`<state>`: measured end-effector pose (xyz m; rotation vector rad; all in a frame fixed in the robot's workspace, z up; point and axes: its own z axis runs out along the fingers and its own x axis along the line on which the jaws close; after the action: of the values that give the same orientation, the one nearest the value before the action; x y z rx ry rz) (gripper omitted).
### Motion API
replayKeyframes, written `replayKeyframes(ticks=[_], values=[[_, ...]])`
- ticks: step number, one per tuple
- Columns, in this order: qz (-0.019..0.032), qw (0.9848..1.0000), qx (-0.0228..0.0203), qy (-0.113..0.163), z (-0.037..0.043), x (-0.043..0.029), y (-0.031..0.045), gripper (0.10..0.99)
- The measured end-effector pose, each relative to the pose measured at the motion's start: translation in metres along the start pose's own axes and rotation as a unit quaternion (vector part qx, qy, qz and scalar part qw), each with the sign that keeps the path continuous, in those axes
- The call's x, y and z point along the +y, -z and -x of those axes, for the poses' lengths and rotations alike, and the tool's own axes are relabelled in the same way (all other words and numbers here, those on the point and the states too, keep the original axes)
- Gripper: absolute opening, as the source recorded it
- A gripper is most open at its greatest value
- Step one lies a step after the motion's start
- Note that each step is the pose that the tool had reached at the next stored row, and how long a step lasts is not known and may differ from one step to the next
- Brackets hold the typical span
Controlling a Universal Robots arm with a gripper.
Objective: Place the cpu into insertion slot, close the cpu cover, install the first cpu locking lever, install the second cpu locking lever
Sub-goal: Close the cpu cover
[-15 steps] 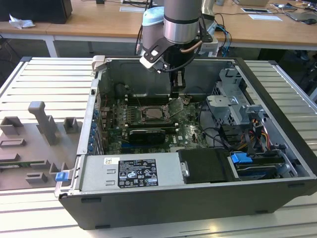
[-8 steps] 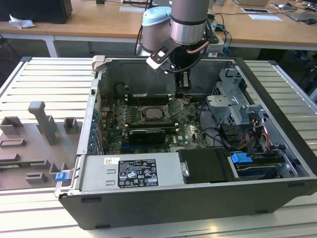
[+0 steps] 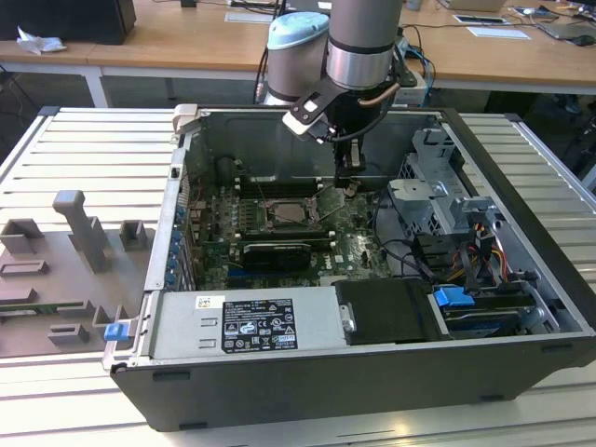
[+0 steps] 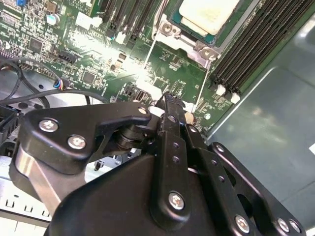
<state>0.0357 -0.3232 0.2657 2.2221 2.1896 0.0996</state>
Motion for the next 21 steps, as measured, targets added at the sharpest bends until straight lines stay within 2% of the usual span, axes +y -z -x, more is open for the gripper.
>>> replayKeyframes(ticks=[17,21], values=[[-0.0001,1.0000,-0.0001,0.000,0.0000,0.0137,-0.0048,0.106],[-0.0008,1.0000,0.0000,0.000,-0.0001,0.0203,-0.0070,0.106]])
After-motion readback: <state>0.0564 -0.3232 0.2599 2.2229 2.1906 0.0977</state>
